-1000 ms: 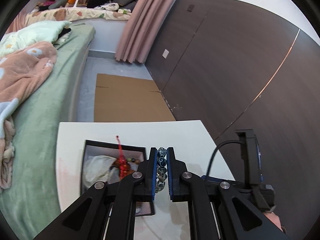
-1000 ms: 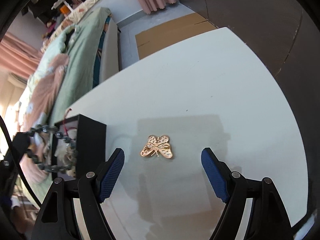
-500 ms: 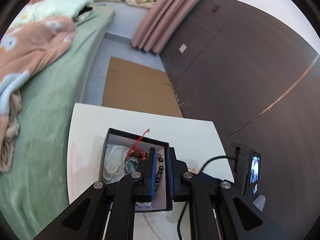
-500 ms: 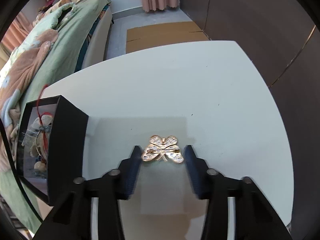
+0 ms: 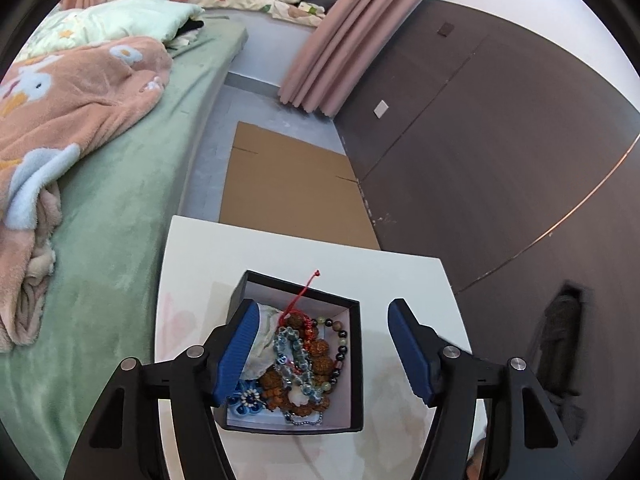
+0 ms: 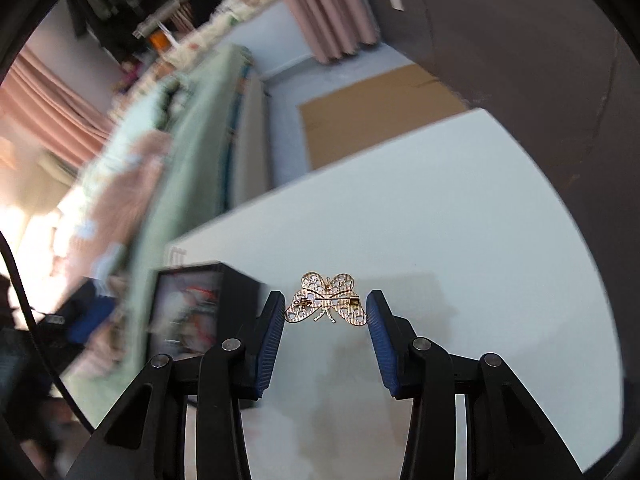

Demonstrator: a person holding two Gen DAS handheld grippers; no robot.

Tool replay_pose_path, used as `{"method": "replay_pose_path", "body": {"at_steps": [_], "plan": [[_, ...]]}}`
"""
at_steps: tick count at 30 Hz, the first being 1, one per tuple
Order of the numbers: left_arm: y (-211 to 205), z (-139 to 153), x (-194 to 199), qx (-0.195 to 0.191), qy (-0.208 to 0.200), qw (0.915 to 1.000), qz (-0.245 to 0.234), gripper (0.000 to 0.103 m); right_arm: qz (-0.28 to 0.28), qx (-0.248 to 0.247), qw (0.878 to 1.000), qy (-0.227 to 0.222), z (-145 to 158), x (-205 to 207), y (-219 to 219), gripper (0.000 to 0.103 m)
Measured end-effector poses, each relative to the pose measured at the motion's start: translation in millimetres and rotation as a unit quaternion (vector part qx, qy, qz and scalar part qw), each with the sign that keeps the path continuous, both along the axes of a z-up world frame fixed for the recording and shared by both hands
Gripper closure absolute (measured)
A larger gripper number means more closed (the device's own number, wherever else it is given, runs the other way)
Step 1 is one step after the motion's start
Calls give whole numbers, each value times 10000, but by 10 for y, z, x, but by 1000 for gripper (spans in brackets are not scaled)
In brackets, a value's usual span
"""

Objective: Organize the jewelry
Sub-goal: 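Carry the butterfly brooch into the black box and open the right tool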

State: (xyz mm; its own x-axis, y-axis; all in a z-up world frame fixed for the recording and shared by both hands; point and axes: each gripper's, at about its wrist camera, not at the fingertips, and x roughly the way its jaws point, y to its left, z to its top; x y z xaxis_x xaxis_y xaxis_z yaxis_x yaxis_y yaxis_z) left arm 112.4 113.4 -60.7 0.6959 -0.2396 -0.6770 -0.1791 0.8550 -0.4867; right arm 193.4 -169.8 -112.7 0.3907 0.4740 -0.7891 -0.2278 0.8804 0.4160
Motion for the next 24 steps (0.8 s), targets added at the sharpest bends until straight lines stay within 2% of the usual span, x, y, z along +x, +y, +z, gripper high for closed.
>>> {"method": "replay_pose_path", "body": {"at_steps": [4, 10, 14, 17, 19, 24], "plan": [[70, -4, -1, -16, -1, 9999, 111, 35, 220, 584, 9979, -166, 129, -66, 83, 60], [123, 26, -63, -28, 3, 9998, 207, 35, 559, 1001, 9928, -333, 221, -218, 290, 60], [128, 102, -151, 6, -44, 9996, 272, 35, 883, 1358, 9851, -586, 347, -327, 442, 58], [116, 175, -236, 45, -89, 9994, 333, 35, 1031, 1390, 9824, -705, 403, -388, 524, 20], [88, 230, -297, 121, -121, 9993, 334, 35, 920, 1329, 9836, -798, 411, -405, 482, 19], [20, 305, -407, 289, -175, 9990, 297, 35, 652, 1253, 9879, -645, 388, -323, 253, 19]]}}
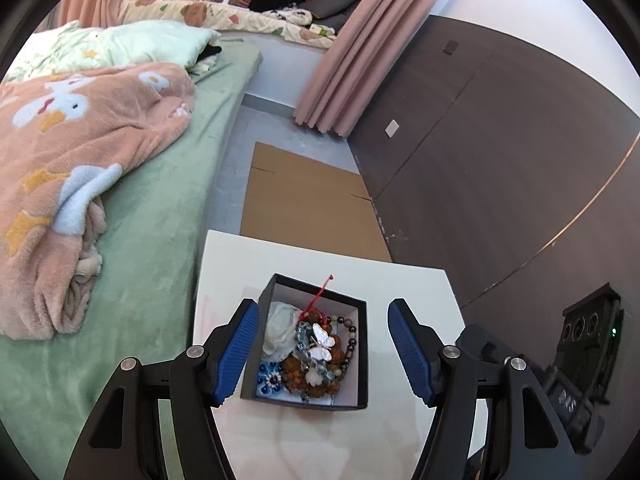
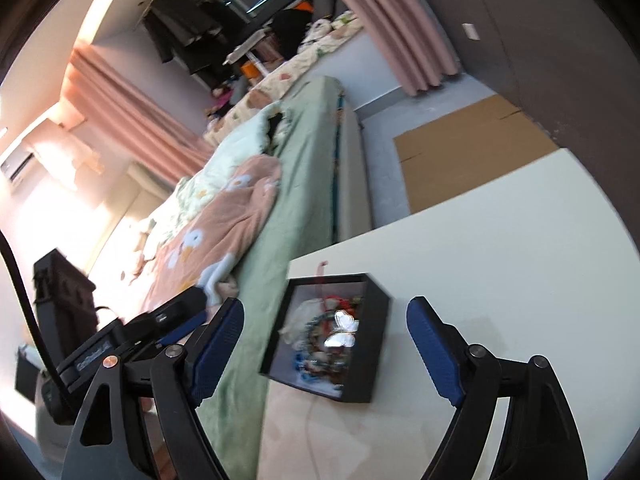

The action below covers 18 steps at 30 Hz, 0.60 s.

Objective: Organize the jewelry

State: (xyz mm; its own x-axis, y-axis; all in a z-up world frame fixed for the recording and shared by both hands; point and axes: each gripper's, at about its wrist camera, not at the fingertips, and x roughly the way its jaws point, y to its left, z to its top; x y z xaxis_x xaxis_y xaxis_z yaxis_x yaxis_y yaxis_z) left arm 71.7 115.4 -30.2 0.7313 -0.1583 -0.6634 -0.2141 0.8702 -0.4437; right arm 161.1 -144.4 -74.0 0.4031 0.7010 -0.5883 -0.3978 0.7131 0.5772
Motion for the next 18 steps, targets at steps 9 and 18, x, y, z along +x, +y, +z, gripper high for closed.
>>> {"method": "replay_pose_path", "body": {"at_steps": [9, 18], "plan": [[-298, 13, -91, 448, 66, 9988, -203, 35, -286, -130, 9995, 11, 16, -28, -420, 19], [-609, 23, -233, 1020, 109, 9947, -96, 5, -380, -619, 9974, -20, -15, -197, -577, 11]]}}
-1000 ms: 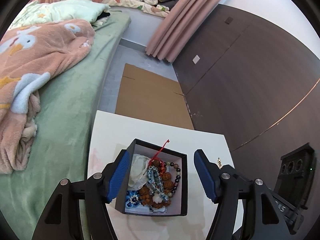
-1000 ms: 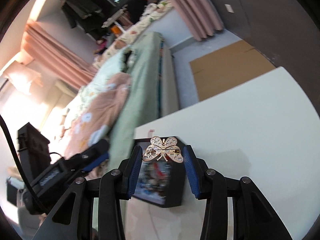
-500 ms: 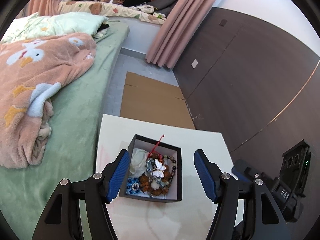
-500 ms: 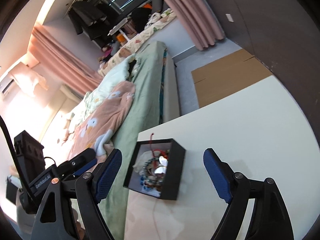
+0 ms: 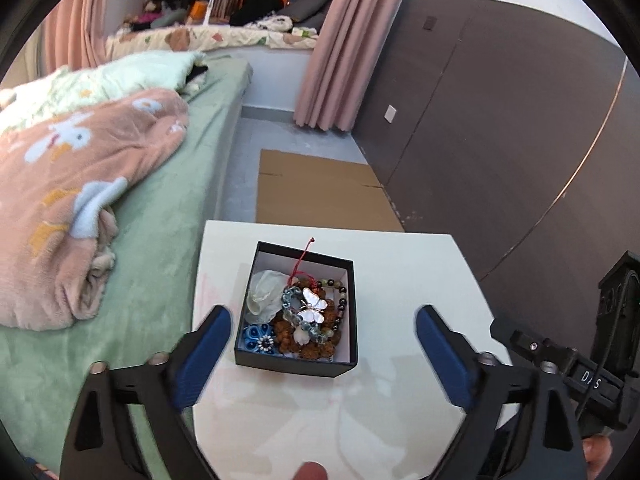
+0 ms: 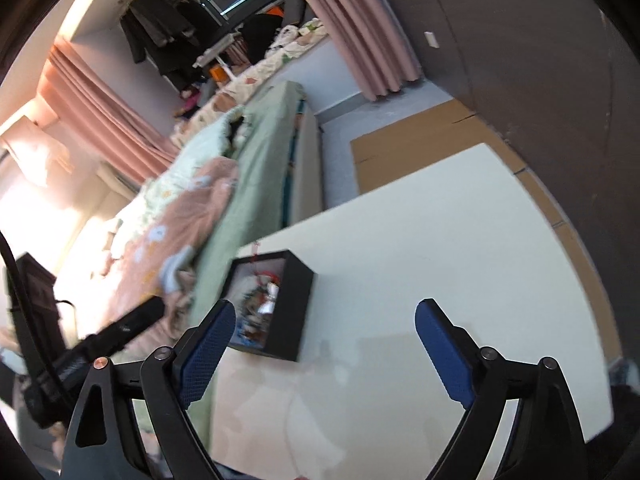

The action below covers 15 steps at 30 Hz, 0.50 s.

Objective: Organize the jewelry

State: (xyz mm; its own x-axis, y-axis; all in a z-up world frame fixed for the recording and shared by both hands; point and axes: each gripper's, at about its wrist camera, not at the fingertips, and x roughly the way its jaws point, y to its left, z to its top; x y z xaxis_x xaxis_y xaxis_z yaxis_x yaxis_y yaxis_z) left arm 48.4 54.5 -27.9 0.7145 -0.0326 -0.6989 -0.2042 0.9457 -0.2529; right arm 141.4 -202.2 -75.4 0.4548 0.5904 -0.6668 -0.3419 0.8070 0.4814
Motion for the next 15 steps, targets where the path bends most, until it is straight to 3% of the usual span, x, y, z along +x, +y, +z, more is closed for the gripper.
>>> {"method": "replay_pose_path", "body": {"at_steps": [4, 8, 15], "plan": [[-140, 43, -82, 231, -108, 9996, -116, 1, 46, -240, 9997, 73, -47, -42, -66, 11], [-239, 44, -130, 377, -152, 9989, -219, 1, 81, -405, 9990, -159, 15, -136, -129, 0], [-247, 55, -167, 474, -133, 9985, -230, 1, 34, -502, 9987, -124, -11, -137, -196, 0]]}}
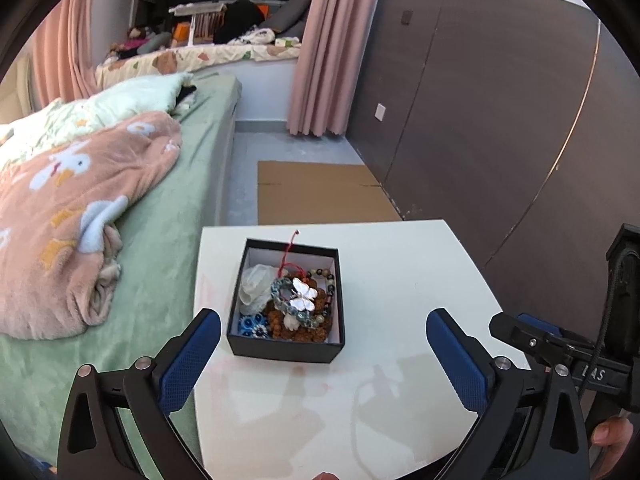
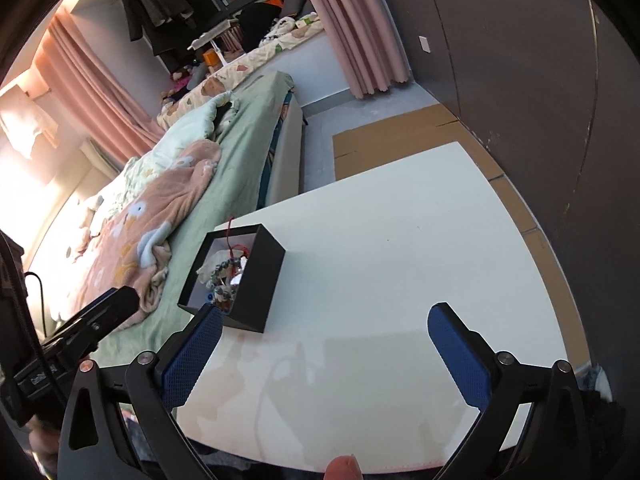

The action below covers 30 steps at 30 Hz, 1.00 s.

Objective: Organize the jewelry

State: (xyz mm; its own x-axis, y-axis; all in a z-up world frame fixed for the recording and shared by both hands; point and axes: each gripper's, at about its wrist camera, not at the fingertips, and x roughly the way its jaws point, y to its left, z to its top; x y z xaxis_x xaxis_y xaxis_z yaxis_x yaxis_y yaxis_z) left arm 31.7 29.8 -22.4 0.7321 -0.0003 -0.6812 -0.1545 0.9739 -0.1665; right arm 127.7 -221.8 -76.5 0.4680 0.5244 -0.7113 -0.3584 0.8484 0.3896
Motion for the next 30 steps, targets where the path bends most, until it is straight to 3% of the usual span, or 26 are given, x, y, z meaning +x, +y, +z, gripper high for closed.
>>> {"method": "replay_pose_path", "body": {"at_steps": [9, 16, 30], "plan": [[-8, 19, -100, 260, -37, 9996, -68, 1, -38, 14, 9999, -109, 104, 5, -29, 0], [-32, 43, -193, 363, -86, 9991, -177, 1, 164, -269, 9990, -326, 164, -98, 56, 0], [22, 30, -257, 299, -49, 9994, -150, 1, 105, -199, 9994, -260, 177, -103, 53, 0]]}}
